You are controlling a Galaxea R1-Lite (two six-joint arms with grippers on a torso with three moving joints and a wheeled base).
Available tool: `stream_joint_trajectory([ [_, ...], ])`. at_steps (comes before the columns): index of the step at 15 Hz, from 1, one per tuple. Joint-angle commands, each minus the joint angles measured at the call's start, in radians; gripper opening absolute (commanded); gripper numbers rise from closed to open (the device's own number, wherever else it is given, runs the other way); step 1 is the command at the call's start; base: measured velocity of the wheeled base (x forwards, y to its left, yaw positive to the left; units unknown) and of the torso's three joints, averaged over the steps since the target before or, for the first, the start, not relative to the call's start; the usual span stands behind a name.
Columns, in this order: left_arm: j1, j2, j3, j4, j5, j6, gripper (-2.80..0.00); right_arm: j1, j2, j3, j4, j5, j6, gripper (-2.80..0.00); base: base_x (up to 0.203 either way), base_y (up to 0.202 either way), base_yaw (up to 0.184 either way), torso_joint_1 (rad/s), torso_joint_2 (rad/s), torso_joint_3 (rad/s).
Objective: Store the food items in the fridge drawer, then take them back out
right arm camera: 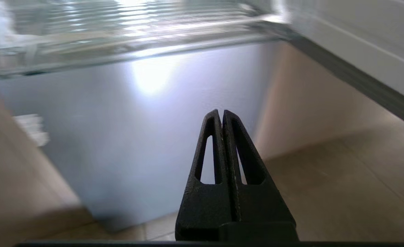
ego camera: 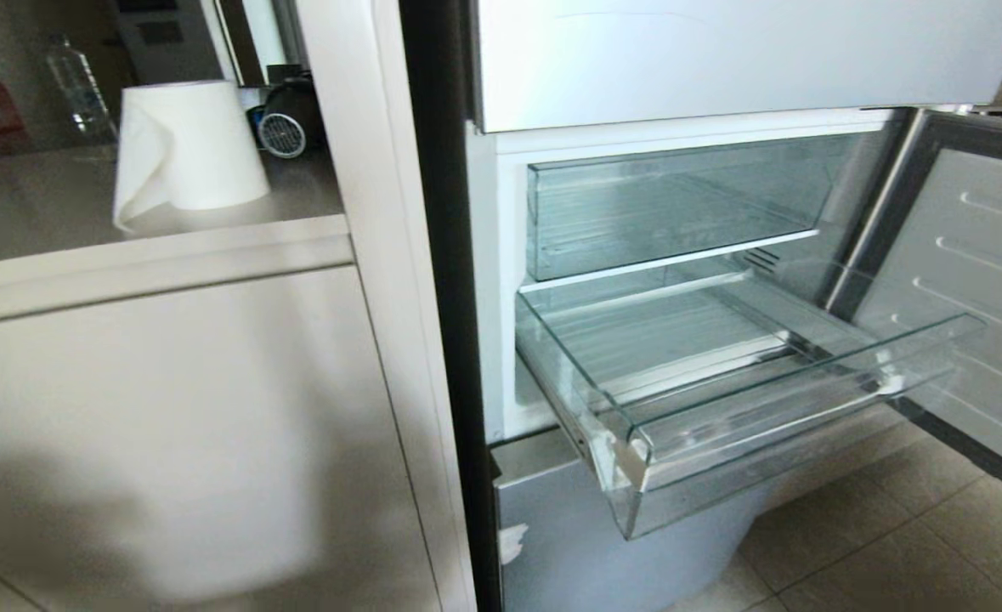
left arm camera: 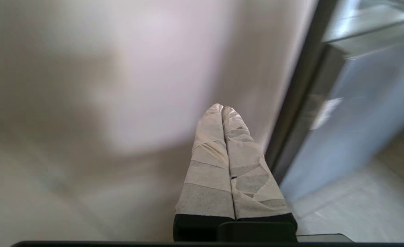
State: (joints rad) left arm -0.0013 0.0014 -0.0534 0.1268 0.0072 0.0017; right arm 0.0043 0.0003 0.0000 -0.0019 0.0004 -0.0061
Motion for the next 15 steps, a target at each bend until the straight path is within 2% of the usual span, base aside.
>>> stream_joint_trajectory([
  [1,0.000,0.000,0.000,0.001,0.000,0.000,-2.80,0.001,0.035,0.000,0.000,0.003,-0.007,-2.80,0.001,-0.007,0.130,0.000,0.00,0.002],
  [5,0.000,0.000,0.000,0.001,0.000,0.000,-2.80,0.017,0.374,-0.005,-0.033,0.032,-0.043,-2.80,0.001,-0.001,0.020,0.000,0.00,0.001],
  [9,0.000,0.000,0.001,0.001,0.000,0.000,-2.80,0.032,0.771,-0.036,-0.226,0.140,-0.040,-2.80,0.000,0.000,0.000,0.000,0.00,0.000],
  [11,0.000,0.000,0.001,0.001,0.000,0.000,-2.80,0.037,0.931,-0.091,-0.299,0.188,-0.029,-2.80,0.000,0.000,0.000,0.000,0.00,0.000],
  [15,0.000,0.000,0.000,0.001,0.000,0.000,-2.80,0.042,1.183,-0.249,-0.344,0.259,-0.022,-2.80,0.000,0.000,0.000,0.000,0.00,0.000],
])
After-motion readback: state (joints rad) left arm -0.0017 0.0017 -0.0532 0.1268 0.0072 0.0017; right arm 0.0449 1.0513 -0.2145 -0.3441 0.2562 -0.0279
